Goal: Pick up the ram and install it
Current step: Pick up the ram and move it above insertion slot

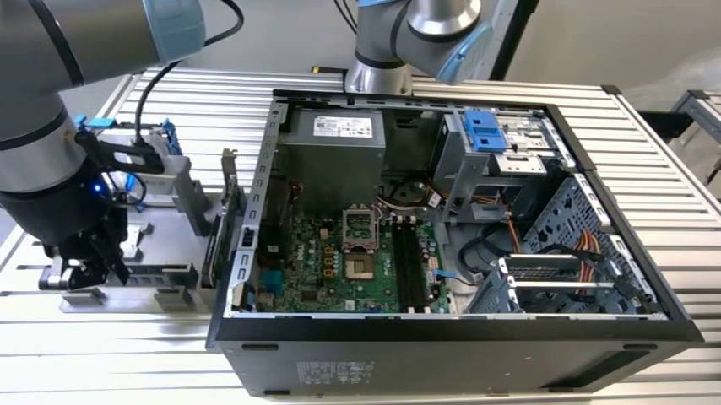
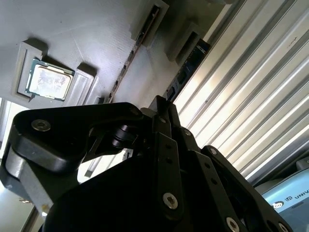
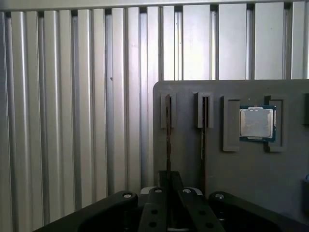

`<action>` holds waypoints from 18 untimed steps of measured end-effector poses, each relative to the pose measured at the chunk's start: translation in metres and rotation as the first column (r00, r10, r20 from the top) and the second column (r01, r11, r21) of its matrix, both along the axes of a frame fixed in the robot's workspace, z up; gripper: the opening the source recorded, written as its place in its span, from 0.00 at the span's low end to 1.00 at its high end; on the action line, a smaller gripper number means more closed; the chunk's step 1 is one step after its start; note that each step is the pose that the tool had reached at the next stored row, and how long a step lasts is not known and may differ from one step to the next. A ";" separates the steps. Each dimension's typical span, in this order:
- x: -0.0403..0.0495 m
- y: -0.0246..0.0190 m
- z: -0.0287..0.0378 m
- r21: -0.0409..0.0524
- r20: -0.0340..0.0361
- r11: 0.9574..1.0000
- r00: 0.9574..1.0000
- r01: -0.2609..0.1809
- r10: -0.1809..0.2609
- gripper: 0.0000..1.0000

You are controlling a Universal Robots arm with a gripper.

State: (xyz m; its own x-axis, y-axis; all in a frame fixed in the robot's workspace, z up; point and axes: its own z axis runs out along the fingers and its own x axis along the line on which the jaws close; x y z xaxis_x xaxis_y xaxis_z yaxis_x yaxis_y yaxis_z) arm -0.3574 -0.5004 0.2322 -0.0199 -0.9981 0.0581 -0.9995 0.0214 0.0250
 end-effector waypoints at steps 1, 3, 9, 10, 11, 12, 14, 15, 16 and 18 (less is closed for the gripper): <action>0.0000 0.0000 0.0002 0.000 0.000 1.000 1.000 0.000 0.000 0.00; 0.0000 0.0000 0.0008 0.000 0.000 1.000 1.000 0.000 0.000 0.00; 0.0000 0.0000 0.0031 0.000 0.000 1.000 1.000 0.000 0.000 0.00; 0.0000 0.0000 0.0035 0.000 0.000 1.000 1.000 0.000 0.000 0.00; 0.0000 0.0000 0.0037 0.000 0.000 1.000 1.000 0.000 0.000 0.00; 0.0000 0.0000 0.0040 0.000 0.000 1.000 1.000 0.000 0.000 0.00; 0.0000 0.0000 0.0049 0.000 0.000 1.000 1.000 0.000 0.000 0.00; 0.0000 0.0000 0.0054 0.000 0.000 1.000 1.000 0.000 0.000 0.00; -0.0001 0.0000 0.0059 0.000 0.000 1.000 1.000 0.000 0.000 0.00; 0.0000 0.0000 0.0071 0.000 0.000 1.000 1.000 0.000 0.000 0.00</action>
State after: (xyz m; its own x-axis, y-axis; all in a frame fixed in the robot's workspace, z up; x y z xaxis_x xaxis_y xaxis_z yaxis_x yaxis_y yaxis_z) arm -0.3574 -0.5004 0.2393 -0.0199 -0.9981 0.0581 -0.9995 0.0214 0.0251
